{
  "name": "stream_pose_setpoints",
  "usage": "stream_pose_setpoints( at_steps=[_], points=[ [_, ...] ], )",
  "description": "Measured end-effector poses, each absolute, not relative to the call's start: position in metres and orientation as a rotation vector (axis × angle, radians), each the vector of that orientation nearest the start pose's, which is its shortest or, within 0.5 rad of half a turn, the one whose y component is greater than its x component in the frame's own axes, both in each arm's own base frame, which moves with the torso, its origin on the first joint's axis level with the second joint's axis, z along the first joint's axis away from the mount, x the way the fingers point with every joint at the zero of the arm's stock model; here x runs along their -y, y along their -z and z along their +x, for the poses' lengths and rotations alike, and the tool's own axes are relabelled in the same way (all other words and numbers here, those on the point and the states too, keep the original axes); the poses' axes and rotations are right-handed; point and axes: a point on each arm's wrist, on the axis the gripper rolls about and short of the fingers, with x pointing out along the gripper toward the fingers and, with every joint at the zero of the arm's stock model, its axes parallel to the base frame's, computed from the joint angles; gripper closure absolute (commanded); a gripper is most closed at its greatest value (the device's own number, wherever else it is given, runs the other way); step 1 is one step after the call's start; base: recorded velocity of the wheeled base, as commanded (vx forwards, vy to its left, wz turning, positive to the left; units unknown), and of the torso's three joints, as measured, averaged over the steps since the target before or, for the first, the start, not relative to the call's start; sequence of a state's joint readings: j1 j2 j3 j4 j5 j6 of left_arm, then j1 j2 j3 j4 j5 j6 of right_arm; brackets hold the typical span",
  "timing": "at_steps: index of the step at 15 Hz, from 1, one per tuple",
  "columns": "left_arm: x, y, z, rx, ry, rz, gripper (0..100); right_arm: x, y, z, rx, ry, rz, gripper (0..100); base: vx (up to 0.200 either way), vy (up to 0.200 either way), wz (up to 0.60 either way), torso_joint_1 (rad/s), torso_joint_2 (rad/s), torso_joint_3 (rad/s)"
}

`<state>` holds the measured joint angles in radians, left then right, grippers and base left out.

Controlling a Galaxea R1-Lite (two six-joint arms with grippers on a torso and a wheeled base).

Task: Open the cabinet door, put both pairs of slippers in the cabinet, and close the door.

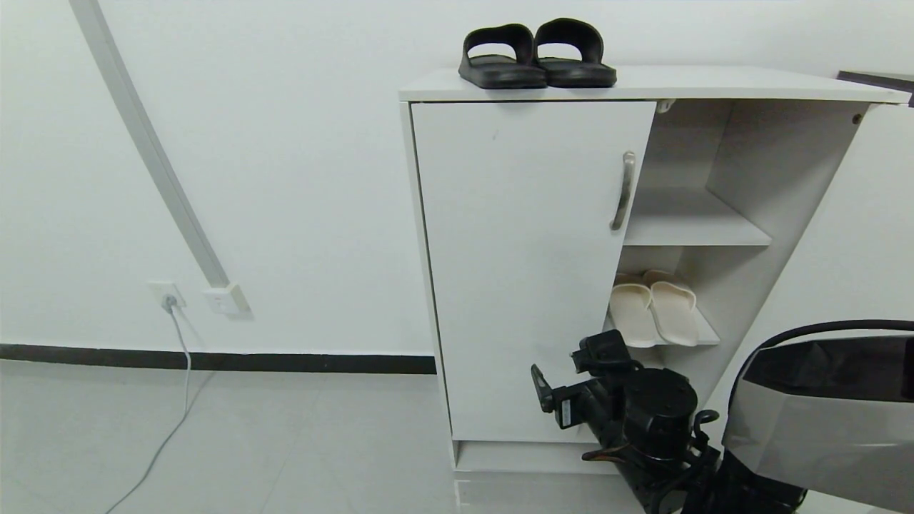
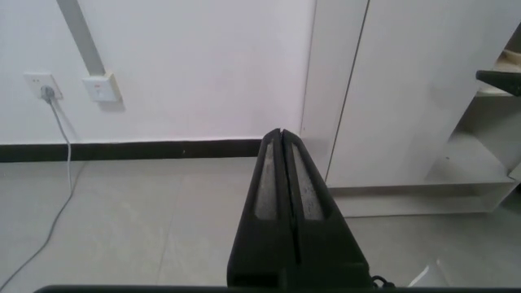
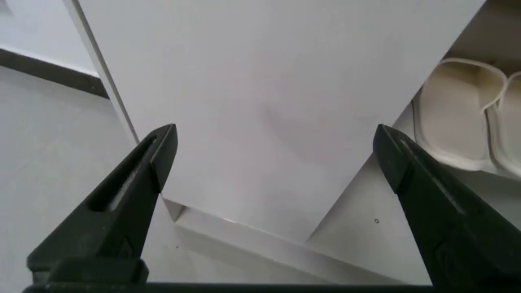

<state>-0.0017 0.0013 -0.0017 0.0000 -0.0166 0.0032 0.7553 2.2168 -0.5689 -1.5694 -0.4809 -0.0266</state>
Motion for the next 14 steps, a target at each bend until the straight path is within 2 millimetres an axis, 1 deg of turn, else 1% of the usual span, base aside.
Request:
stream_pose_setpoints(
  at_steps=[2, 6, 8, 10, 14],
  points=[
    [0.000, -0.076, -0.023, 0.000, 0.018, 0.003, 100, -0.228, -0.055, 0.255, -0.053, -0.294, -0.065, 0, 0.000, 0.000, 0.00, 0.000, 0.00, 0.000],
    [0.000, -0.076, -0.023, 0.000, 0.018, 0.003, 100, -0.231, -0.073, 0.245, -0.014, -0.359, -0.037, 0, 0.000, 0.000, 0.00, 0.000, 0.00, 0.000],
    [0.000, -0.076, -0.023, 0.000, 0.019, 0.003, 100, -0.231, -0.075, 0.240, -0.014, -0.389, -0.037, 0, 0.000, 0.000, 0.00, 0.005, -0.21, -0.242],
    [0.000, -0.075, -0.023, -0.002, 0.019, 0.003, 100, -0.230, -0.075, 0.237, -0.019, -0.404, -0.041, 0, 0.000, 0.000, 0.00, 0.024, -0.16, -0.356],
    [0.000, -0.076, -0.023, 0.001, 0.018, 0.003, 100, -0.229, -0.075, 0.234, -0.023, -0.405, -0.043, 0, 0.000, 0.000, 0.00, 0.057, -0.52, -0.365]
  ],
)
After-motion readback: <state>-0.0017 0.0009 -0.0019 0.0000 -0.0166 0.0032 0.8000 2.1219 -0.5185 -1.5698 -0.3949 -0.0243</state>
